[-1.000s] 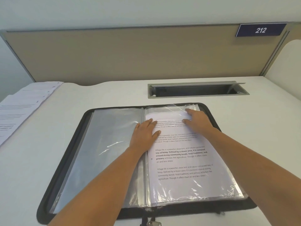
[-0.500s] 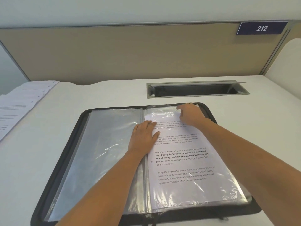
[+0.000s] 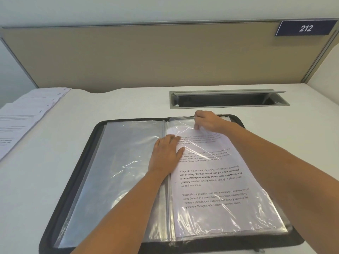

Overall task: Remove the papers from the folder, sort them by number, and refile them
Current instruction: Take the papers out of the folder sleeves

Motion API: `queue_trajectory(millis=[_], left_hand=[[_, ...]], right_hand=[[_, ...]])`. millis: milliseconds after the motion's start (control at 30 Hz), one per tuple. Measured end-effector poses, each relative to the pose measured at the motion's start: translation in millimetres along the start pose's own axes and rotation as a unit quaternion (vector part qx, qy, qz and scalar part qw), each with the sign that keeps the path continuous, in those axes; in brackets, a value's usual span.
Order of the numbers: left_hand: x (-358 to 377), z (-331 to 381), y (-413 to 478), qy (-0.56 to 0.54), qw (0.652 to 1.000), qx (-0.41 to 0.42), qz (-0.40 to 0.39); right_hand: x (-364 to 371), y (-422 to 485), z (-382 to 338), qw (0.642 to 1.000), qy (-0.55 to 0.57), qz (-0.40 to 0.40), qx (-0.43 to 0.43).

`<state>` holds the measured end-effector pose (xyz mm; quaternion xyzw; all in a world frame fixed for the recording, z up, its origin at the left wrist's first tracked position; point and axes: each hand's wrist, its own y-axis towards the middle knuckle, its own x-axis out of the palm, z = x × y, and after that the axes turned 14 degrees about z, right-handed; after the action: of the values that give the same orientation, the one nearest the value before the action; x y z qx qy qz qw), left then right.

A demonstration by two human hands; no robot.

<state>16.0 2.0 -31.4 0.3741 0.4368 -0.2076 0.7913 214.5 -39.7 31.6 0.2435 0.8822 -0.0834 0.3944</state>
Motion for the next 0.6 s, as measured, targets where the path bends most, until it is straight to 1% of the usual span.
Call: queue_trajectory(millis=[100,233,300,400,467,600], left_hand=[[-1,0,-1,-0.001,1.000,-0.001,0.001],[-2,0,-1,-0.006,1.000,-0.004,0.005],[-3,1,-1,-0.007,1.000,-0.003,0.006],[-3,1,-1,-0.012,1.000,-0.001,0.008],[-4,1,-1,-0.014,1.000,-0.001,0.009],[-4,2,-2,-0.020,1.000,-0.004,0.008]], right_hand=[[1,5,-4,0.999,0.019,-0.016,0.027],[-1,15,-6,0.997,-0.050,-0.024,0.054],[-2,18,-6,0.993,-0.065,-0.037,0.086],[-4,22,-9,0.991,-0.071,-0.011,0.115],[-5,24,-10,0.988,-0.092,0.000,0.122],[-7,27,-8,0.977,-0.185,-0.029,0.102]])
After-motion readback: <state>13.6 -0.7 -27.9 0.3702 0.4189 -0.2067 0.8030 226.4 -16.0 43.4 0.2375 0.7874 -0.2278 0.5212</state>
